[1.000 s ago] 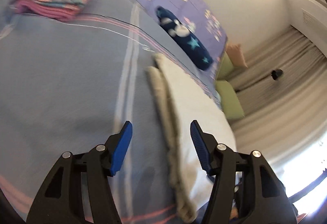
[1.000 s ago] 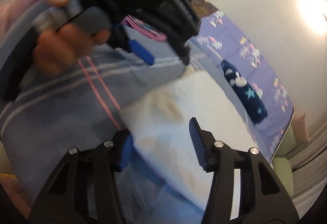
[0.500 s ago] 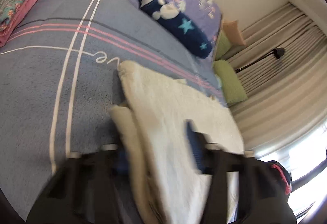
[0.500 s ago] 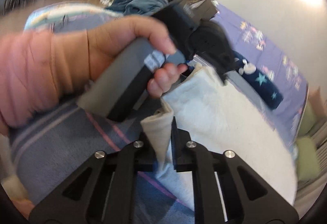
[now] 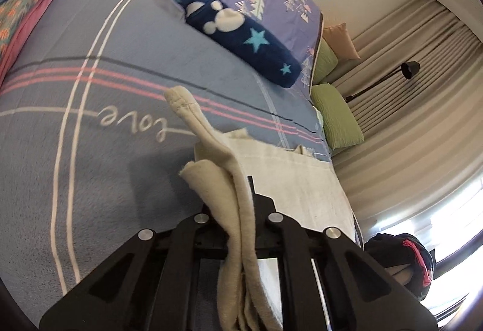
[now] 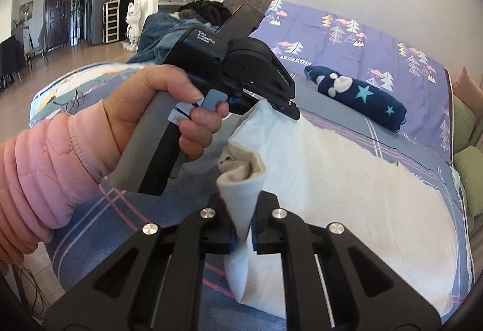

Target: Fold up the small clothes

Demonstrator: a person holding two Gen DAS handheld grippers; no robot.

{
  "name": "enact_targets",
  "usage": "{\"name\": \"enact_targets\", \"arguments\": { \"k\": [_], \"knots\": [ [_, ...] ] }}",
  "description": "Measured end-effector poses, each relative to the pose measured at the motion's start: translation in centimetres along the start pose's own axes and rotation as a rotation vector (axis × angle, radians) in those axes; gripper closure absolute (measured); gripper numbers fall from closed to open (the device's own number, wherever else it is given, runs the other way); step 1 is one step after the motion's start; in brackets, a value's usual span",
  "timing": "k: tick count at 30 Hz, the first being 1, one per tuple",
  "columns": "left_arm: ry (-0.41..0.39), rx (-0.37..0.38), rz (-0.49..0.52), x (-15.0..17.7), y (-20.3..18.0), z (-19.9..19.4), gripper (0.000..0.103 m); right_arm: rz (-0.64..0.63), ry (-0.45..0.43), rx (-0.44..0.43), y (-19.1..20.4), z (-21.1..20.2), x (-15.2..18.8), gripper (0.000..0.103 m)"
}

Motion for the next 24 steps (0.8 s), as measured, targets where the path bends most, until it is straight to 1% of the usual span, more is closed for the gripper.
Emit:
{"name": "enact_targets", "arguments": {
  "k": [5,9,13,20,24],
  "knots": [
    [-0.001,-0.001,0.027,-0.6,-2.3,0.1,0.095,0.051,-0.034,0.006,-1.8,-1.5,-0.3,0.096],
    [0.002,0.000,0.047,-1.1,-4.4,0.7,0.095,0.100,-0.064,0.023,-4.1,-2.7,-0.3,0.096],
    [0.002,-0.042,0.086,-1.5,-6.8,1.8,0.095,0.159,-0.089,0.055,-7.0,-3.7,0.3,0.096],
    [0.031,-0.088,0.120,-1.6,-10.2,4.6,0.095,0.304,-0.111,0.067,-12.3,-5.4,2.1,0.096],
    [0.043,-0.107,0.158,-1.5,-13.3,6.9,0.095,0.382,-0.111,0.057,-15.1,-6.3,3.7,0.096]
  ]
}}
Point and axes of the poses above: each gripper's, at about its wrist camera, not at the fingertips, and z roughly the way its jaws point, y to its left, x to its underside, the point moved 7 cm from there along z, roughly the way its jaws point, and after that the axes turned 2 degrees about x, right-handed, at the moved point
